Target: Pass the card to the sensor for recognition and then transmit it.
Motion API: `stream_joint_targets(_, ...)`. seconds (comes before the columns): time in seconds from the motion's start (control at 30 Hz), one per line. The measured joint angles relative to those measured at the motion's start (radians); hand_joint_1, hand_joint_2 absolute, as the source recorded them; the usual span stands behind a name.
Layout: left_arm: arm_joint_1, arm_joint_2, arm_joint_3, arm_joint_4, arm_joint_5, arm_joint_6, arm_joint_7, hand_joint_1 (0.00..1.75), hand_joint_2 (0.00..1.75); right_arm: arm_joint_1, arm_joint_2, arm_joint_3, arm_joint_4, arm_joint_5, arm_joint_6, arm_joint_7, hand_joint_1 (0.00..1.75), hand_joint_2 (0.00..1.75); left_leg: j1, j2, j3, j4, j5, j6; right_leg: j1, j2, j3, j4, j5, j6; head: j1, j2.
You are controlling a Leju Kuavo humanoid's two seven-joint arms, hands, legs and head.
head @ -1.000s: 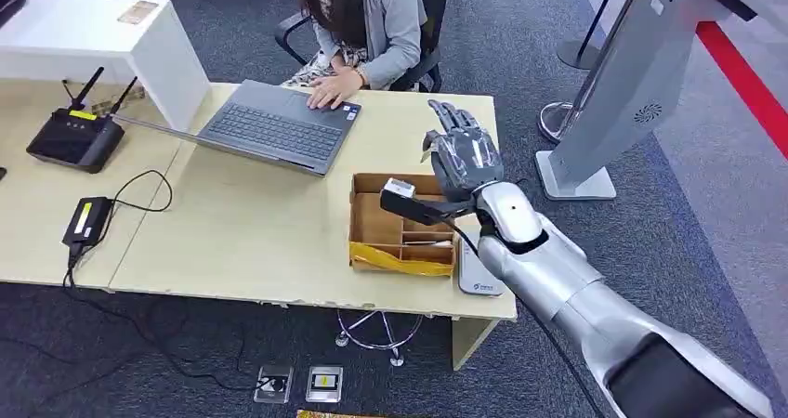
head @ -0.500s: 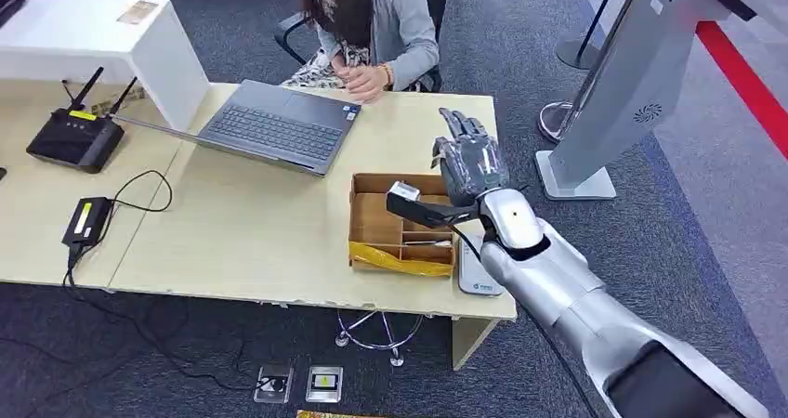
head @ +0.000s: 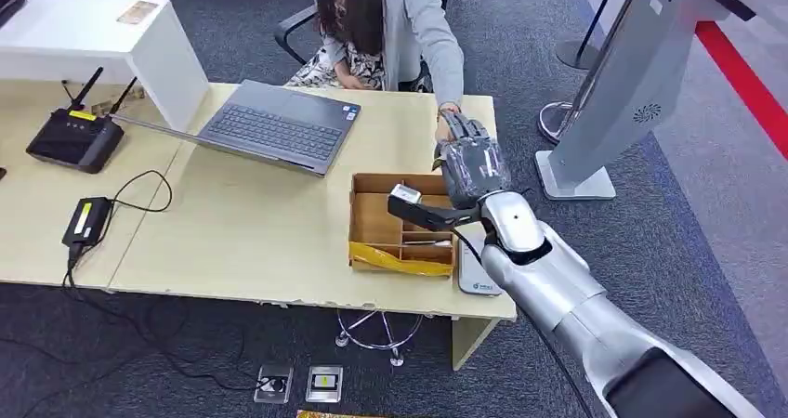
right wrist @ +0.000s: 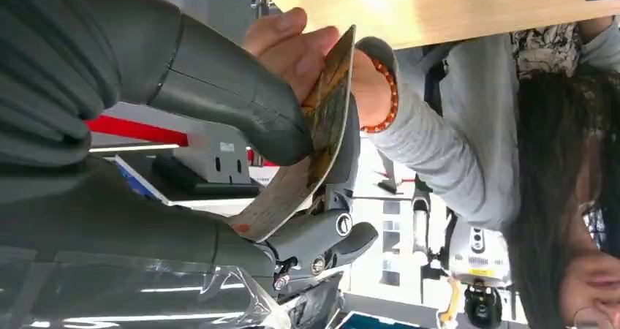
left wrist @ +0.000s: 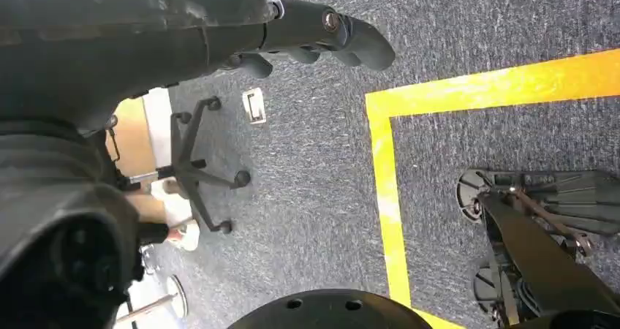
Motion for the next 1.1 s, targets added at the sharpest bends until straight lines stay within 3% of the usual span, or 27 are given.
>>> stream_joint_targets(0.17, 0.000, 0.000, 0.000, 0.000, 0.003, 0.001, -0.002, 0.00, 0.00, 0.009, -0.002, -0.027, 0.000, 0.029, 0.002, 0.001, 1.75, 1.75, 0.000, 0.000, 0.000, 0.000, 0.000, 0.000, 0.000, 0.000, 0.000, 0.000, 0.000, 0.000, 0.000, 0.000)
stream_joint_targets(0.2, 0.000, 0.000, 0.000, 0.000, 0.003, 0.000, -0.003, 0.00, 0.00, 0.009, -0.002, -0.030, 0.000, 0.030, 0.002, 0.002, 0.02, 1.75, 0.000, 0.000, 0.000, 0.000, 0.000, 0.000, 0.000, 0.000, 0.000, 0.000, 0.000, 0.000, 0.000, 0.000)
stream_joint_targets(0.23, 0.000, -0.001, 0.000, 0.000, 0.003, 0.000, -0.008, 0.00, 0.00, 0.009, -0.003, -0.035, 0.000, 0.033, 0.002, 0.004, 0.02, 1.75, 0.000, 0.000, 0.000, 0.000, 0.000, 0.000, 0.000, 0.000, 0.000, 0.000, 0.000, 0.000, 0.000, 0.000)
stream_joint_targets(0.27, 0.000, -0.001, 0.000, 0.000, 0.003, -0.001, -0.010, 0.00, 0.00, 0.010, -0.004, -0.037, 0.000, 0.033, 0.002, 0.004, 0.00, 0.00, 0.000, 0.000, 0.000, 0.000, 0.000, 0.000, 0.000, 0.000, 0.000, 0.000, 0.000, 0.000, 0.000, 0.000)
stream_joint_targets(0.43, 0.000, -0.002, 0.000, 0.000, 0.008, 0.002, -0.011, 0.00, 0.00, 0.026, -0.005, -0.063, -0.010, 0.002, 0.037, -0.026, 0.00, 0.00, 0.000, 0.000, 0.000, 0.000, 0.000, 0.000, 0.000, 0.000, 0.000, 0.000, 0.000, 0.000, 0.000, 0.000)
stream_joint_targets(0.73, 0.000, -0.002, 0.000, 0.000, 0.021, 0.005, 0.002, 0.00, 0.00, 0.074, -0.021, -0.091, -0.080, 0.028, 0.081, 0.031, 0.00, 0.00, 0.000, 0.000, 0.001, 0.000, 0.000, 0.000, 0.000, 0.000, 0.000, 0.000, 0.000, 0.000, 0.000, 0.000)
stream_joint_targets(0.93, 0.001, -0.002, 0.000, 0.000, 0.029, 0.005, 0.005, 0.00, 0.00, 0.150, -0.082, -0.127, -0.262, 0.002, 0.162, 0.113, 0.00, 0.00, 0.000, 0.000, 0.000, 0.000, 0.000, 0.000, 0.000, 0.000, 0.000, 0.000, 0.000, 0.000, 0.000, 0.000)
stream_joint_targets(1.1, 0.001, -0.002, 0.000, 0.000, 0.031, 0.008, 0.005, 0.00, 0.00, 0.194, -0.138, -0.156, -0.421, -0.034, 0.196, 0.140, 0.00, 0.00, 0.000, 0.002, 0.001, 0.000, 0.000, 0.000, 0.000, 0.001, -0.001, 0.000, 0.000, 0.000, 0.000, 0.000)
